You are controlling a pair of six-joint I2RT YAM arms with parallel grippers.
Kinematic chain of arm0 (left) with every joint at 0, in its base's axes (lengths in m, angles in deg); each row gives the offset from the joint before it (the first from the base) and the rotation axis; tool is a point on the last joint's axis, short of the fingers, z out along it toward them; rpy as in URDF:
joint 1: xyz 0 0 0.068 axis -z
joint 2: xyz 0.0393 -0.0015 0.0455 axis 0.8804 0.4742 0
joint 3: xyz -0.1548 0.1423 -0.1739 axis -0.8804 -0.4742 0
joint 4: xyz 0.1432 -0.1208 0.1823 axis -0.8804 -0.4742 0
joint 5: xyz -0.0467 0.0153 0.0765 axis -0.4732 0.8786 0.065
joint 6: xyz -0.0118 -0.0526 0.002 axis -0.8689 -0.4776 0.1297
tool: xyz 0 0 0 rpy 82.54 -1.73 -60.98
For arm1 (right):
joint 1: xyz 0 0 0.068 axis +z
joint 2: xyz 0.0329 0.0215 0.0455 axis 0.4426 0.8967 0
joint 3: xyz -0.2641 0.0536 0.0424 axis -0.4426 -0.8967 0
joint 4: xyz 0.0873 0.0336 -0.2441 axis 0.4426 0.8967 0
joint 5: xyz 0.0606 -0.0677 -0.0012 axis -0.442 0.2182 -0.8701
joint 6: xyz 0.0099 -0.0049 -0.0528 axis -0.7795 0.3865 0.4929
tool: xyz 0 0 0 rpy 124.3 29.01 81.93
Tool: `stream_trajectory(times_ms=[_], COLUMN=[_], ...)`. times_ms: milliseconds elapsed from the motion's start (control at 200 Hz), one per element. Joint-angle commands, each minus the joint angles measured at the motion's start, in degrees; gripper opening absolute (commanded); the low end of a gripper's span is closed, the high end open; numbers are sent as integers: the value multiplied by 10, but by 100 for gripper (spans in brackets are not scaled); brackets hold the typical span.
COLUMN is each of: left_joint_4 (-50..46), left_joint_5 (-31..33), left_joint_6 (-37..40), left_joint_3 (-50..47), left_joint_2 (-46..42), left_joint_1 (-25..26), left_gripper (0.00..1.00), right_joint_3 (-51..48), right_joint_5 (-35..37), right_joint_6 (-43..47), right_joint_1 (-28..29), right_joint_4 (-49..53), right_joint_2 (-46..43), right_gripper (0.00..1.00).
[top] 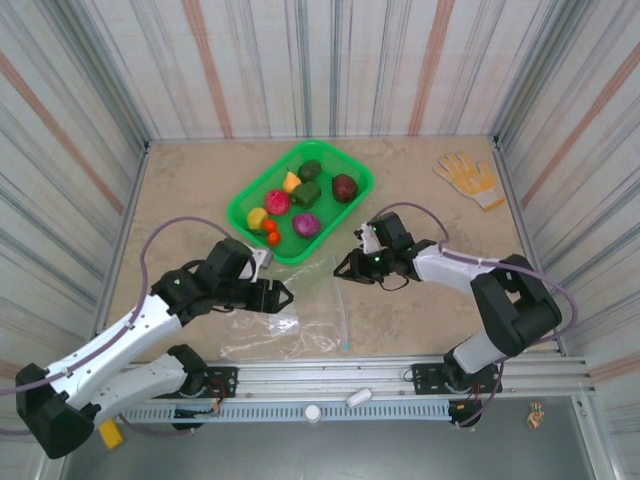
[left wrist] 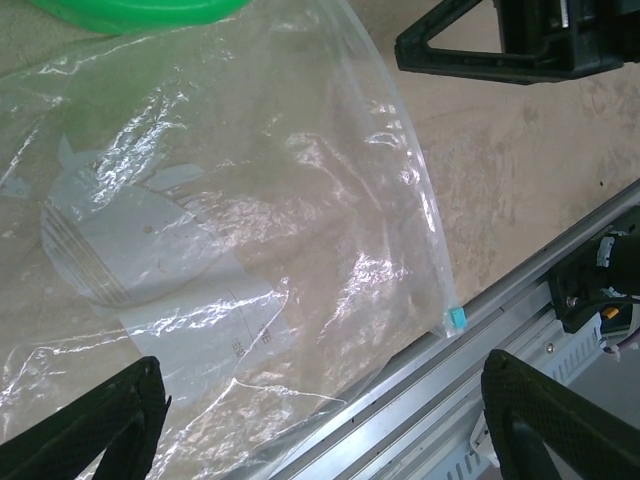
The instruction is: Place the food in the zip-top bag and seal the zipper
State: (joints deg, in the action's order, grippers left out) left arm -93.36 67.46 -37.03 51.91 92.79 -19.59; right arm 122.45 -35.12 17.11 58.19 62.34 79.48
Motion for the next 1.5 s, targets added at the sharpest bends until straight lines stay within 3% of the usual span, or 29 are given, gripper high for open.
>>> stream_trajectory(times_ms=[0, 260, 496, 661, 811, 902, 1122, 1493], left_joint_4=[-3, -40, -78, -127, -181, -186, -237, -190], left_joint_5=[-10, 39, 38, 79, 143, 148, 223, 140], left_joint_6=[6, -12, -54, -79, -112, -116, -125, -100], left_joint_3=[6, 59, 141, 238, 328, 363, 423, 438], left_joint_2=[12, 70, 125, 174, 222, 239, 227, 161], left_joint_1=[6, 41, 50, 85, 133, 156, 162, 110], left_gripper=[84, 83, 84, 88, 92, 95, 95, 88], right_joint_3=[26, 11, 20, 37, 106, 130, 197, 295], right_joint_5=[-15, -10, 73, 130, 172, 189, 187, 200], right_joint_6=[-26, -101, -203, -300, -310, -325, -321, -303], right_joint_1=[16, 24, 45, 58, 86, 100, 115, 149], right_joint_4=[-28, -74, -15, 3, 82, 94, 117, 124], right_joint_2=[31, 21, -100, -172, -197, -207, -205, -149], right_gripper=[31, 0, 0, 0, 0, 0, 0, 0])
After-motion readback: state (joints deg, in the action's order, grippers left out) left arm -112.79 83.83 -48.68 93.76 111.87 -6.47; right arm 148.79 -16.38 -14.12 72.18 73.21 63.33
